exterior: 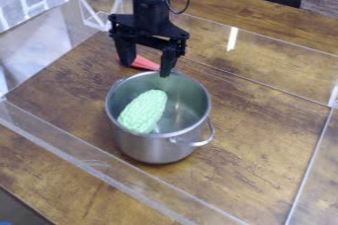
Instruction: Put the green object in the silver pot
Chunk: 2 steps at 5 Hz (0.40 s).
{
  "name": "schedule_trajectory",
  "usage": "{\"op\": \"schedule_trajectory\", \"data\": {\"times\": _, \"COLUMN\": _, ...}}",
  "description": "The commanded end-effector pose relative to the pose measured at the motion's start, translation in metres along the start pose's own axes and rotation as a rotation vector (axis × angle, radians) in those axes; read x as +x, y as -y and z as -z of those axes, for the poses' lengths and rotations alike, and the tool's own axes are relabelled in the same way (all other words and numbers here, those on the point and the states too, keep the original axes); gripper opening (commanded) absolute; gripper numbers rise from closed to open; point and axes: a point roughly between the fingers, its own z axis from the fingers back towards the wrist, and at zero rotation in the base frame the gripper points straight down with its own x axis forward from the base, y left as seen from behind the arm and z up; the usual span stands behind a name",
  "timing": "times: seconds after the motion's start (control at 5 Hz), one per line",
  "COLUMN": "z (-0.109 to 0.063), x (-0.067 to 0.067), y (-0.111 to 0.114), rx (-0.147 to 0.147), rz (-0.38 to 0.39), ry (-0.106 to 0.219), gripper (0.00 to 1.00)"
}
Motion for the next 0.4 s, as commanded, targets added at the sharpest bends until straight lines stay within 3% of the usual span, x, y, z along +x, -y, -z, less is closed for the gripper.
{"op": "schedule_trajectory", "data": {"times": 0.0, "z": -0.0094, "x": 0.0084, "y": -0.0002, "rx": -0.004, "rz": 0.003, "ry": 0.033, "gripper": 1.00}}
{"op": "schedule_trajectory", "data": {"times": 0.2, "z": -0.0049, "x": 0.0093, "y": 0.0015, "rx": 0.000, "rz": 0.012, "ry": 0.020, "gripper": 1.00}}
